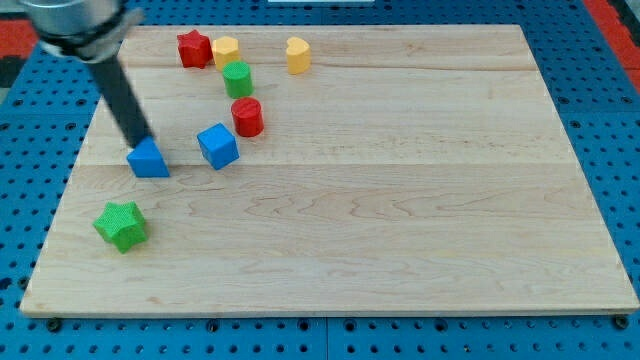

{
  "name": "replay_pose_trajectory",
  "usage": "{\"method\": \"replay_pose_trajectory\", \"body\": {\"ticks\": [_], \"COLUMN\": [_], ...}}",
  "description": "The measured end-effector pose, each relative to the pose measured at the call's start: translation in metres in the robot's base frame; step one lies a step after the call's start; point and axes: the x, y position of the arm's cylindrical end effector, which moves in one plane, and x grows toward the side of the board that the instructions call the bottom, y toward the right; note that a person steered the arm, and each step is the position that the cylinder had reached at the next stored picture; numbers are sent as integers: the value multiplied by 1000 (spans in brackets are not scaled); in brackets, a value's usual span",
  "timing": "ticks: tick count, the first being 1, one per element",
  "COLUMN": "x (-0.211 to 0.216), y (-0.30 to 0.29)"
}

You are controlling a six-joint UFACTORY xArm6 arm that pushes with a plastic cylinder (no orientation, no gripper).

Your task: Move the blue triangle to the right of the green star

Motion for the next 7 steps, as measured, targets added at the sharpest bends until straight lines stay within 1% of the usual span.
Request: {"method": "replay_pose_trajectory", "body": {"ticks": [1, 2, 3, 4, 5, 6, 7], "x": [66, 23, 37, 41, 86, 62, 47], "y": [55, 43, 1, -47, 5, -3, 32]}}
